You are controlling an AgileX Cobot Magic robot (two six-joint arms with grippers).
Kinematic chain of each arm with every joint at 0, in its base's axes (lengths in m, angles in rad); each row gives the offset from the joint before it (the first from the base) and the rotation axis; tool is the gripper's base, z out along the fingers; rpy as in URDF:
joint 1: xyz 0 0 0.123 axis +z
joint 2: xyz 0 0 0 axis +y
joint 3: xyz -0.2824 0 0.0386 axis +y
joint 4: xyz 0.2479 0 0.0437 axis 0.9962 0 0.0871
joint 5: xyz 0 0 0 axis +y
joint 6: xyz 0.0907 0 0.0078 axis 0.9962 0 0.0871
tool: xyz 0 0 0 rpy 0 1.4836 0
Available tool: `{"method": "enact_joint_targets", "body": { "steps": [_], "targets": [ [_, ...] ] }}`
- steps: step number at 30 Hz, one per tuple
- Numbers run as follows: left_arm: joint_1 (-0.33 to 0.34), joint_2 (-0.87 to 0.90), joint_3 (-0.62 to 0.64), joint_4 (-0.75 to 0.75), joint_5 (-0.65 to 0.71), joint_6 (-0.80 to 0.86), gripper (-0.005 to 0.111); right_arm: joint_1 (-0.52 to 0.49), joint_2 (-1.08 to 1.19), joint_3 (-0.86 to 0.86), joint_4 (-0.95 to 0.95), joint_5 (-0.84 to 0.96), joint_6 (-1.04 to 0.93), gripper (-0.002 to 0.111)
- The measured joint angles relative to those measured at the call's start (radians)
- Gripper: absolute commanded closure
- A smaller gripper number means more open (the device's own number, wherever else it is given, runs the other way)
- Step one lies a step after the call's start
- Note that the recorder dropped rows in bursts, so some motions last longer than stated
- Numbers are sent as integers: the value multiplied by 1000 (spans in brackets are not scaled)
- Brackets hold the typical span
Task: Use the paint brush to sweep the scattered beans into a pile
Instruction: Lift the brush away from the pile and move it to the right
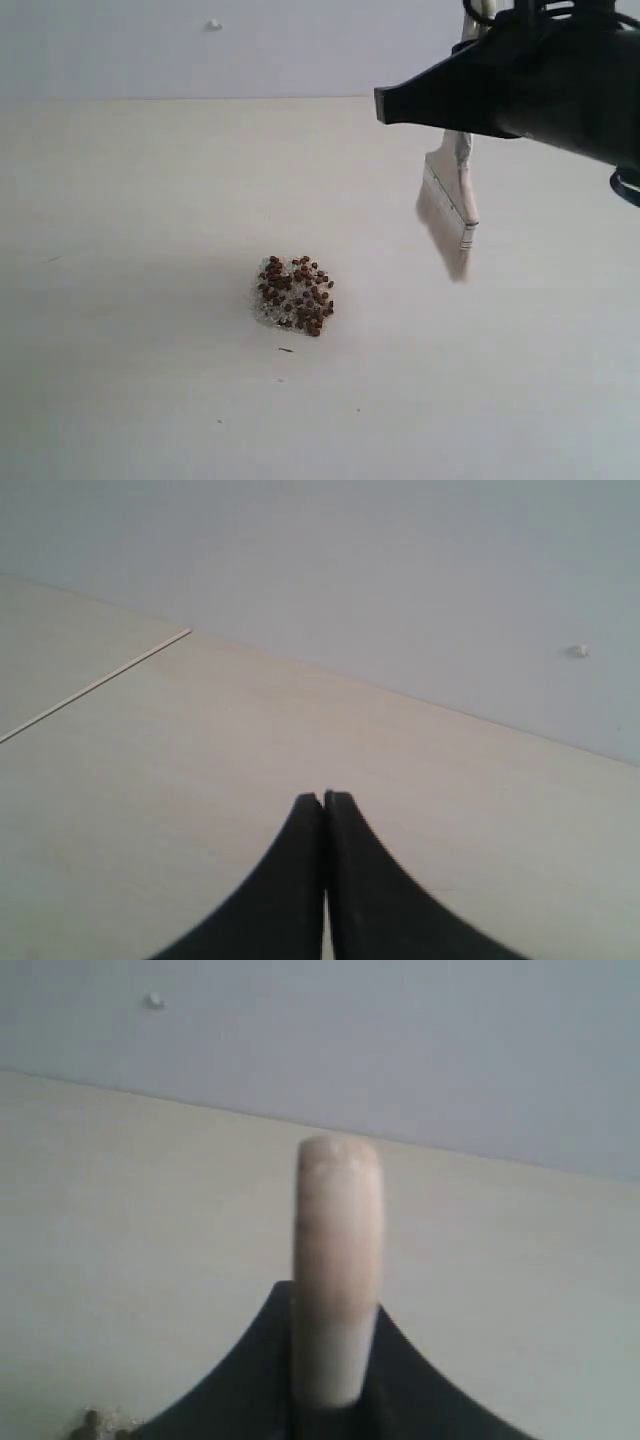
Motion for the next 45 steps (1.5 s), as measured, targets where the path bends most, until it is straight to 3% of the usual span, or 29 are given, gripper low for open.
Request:
{"method": "enact_joint_targets", "body": {
  "steps": [6,11,19,23,28,36,41,45],
  "targets": [
    [0,0,0,0,0,0,107,-131,-4,30,0,236,-54,108],
    [0,0,0,0,0,0,107,-239,15,60,-2,282,-76,108],
    [0,0,0,0,0,0,107,-401,37,75,-2,558,-336,108],
    [0,0,0,0,0,0,107,-470,62,75,-19,599,-367,108],
    [0,0,0,0,0,0,107,-545,119,75,-132,663,-374,108],
    [0,0,0,0,0,0,107,-562,170,15,-331,777,-371,108],
    [0,0,0,0,0,0,107,-571,220,-80,-507,1009,-234,108],
    [0,0,0,0,0,0,107,-697,263,-95,-456,1281,-179,108]
  ]
}}
